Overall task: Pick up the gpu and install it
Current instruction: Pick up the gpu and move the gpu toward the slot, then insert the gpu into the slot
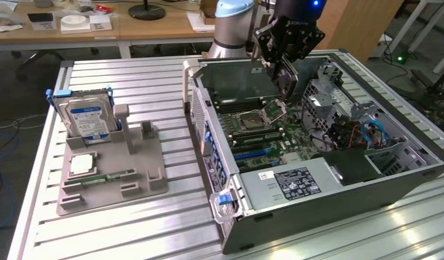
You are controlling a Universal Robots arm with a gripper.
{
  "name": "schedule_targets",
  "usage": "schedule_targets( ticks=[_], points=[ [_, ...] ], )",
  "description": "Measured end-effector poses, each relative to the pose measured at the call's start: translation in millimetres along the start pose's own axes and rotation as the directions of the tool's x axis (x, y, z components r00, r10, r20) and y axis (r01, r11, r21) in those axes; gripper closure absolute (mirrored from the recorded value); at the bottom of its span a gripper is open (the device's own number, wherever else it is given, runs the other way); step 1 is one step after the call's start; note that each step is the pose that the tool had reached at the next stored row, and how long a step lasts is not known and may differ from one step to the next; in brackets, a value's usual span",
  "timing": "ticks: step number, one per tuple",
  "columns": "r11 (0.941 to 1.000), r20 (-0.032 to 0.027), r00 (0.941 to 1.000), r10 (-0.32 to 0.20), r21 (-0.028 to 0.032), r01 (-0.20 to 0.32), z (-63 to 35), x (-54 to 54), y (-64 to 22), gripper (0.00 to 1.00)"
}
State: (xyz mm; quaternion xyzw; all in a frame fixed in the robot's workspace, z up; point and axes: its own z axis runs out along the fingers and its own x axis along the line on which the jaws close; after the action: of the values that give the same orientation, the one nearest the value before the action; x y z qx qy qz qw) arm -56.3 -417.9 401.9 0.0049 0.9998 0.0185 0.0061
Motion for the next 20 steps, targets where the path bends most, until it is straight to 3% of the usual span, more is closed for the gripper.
schedule_targets(
  ticks=[11, 20],
  points=[
    [0.9999, -0.0004, 0.9999, -0.011, -0.0001, 0.011, 0.0, -0.1, 0.0, 0.72],
    [0.9922, -0.0045, 0.9922, -0.125, -0.0018, 0.125, 0.0, -0.1, 0.0, 0.72]
  ],
)
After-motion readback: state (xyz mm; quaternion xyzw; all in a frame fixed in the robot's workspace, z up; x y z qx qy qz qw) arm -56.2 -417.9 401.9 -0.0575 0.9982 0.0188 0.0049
